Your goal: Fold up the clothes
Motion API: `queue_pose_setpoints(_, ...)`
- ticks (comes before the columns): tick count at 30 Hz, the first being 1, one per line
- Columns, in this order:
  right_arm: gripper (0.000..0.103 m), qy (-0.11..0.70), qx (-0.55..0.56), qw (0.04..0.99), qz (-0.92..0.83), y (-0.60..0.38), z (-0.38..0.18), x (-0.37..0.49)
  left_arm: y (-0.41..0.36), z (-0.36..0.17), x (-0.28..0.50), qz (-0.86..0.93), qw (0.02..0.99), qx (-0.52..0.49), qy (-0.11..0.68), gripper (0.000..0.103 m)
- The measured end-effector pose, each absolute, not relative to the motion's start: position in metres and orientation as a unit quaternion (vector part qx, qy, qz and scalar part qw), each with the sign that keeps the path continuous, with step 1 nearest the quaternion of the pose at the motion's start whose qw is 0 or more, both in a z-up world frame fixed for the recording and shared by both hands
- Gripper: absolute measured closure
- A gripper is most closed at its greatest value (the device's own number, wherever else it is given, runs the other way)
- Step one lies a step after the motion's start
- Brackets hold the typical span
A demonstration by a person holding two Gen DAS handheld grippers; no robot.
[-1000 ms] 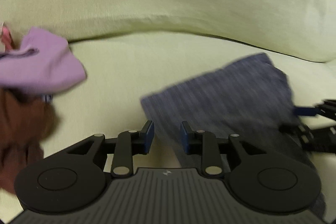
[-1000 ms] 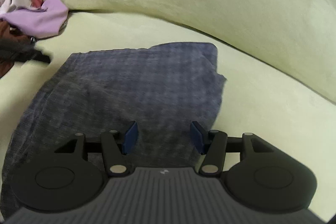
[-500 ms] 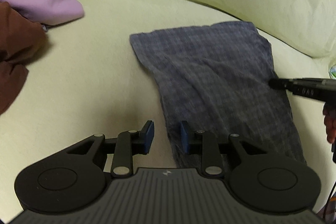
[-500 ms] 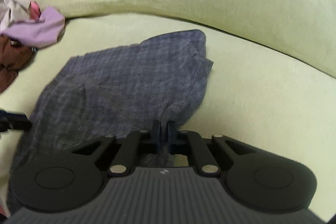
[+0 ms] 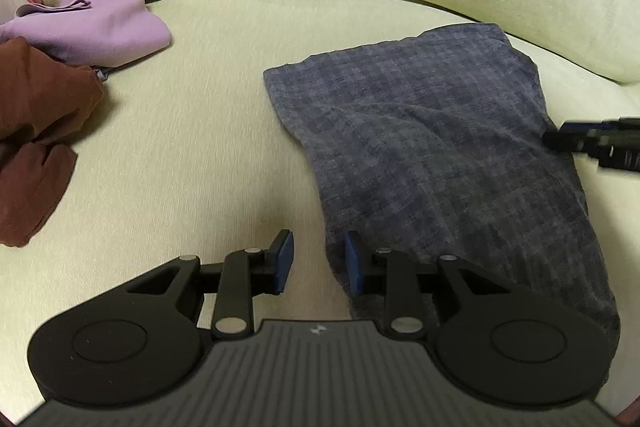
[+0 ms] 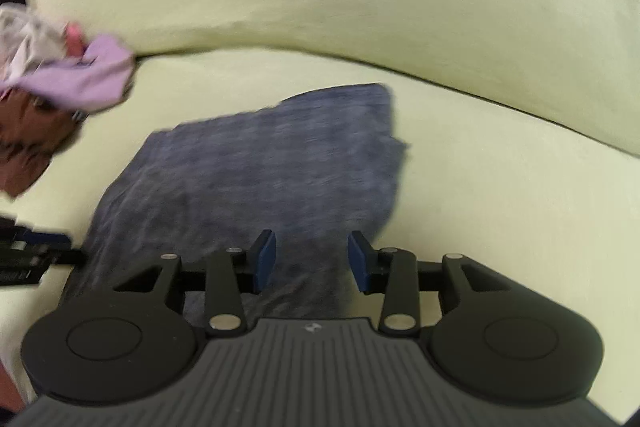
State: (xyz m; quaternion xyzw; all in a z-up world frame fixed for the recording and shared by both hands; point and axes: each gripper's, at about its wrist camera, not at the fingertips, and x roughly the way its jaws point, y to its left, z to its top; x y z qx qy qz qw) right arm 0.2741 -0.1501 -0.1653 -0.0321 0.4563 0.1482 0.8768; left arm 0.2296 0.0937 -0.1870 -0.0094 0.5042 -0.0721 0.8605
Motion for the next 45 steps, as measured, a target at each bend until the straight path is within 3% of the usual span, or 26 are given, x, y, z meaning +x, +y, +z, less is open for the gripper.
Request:
queue_pose_setpoints(2,0.081,0.47,-0.061,0.866,0.161,-0.139,-0.176,0.27,0.09,-0.187,0.229,-0.069,0.86,-0.005,0.505,0.07)
queue_pose_setpoints(3,0.102,0.476,-0.068,0.862,0.162,-0.137,-0.181,0.27,0.087,-0.187,0.229,-0.067,0.86,0.0,0.506,0.07)
queue_pose_setpoints(4,0.103,0.478,-0.064,0.861,0.16,-0.139,-0.183,0.27,0.084,-0.188,0.229,-0.065,0.86,0.003,0.506,0.07)
queue_pose_setpoints(17,0.103,0.479,-0.023,0.871,0.105,-0.176,-0.174,0.266,0.069,-0.19,0.226,-0.04,0.859,0.046,0.508,0.07)
queue_pose_setpoints(20,0.094,0.455,-0.019,0.881,0.132,-0.166,-0.159,0.255,0.068,-0.179,0.221,-0.043,0.864,0.043,0.499,0.07)
queue_pose_setpoints(21,0.081,0.451,-0.018,0.881,0.141,-0.162,-0.155,0.253,0.067,-0.173,0.218,-0.046,0.867,0.039,0.495,0.07)
queue_pose_setpoints(24,0.079,0.444,-0.033,0.877,0.182,-0.139,-0.15,0.24,0.064,-0.163,0.212,-0.059,0.87,0.03,0.488,0.07)
queue_pose_setpoints(27,0.073,0.453,-0.041,0.871,0.188,-0.129,-0.156,0.235,0.063,-0.159,0.206,-0.078,0.869,0.008,0.488,0.058)
queue_pose_setpoints(45,0.071,0.46,-0.031,0.865,0.2,-0.128,-0.151,0.183,0.059,-0.151,0.176,-0.116,0.867,-0.044,0.482,0.058)
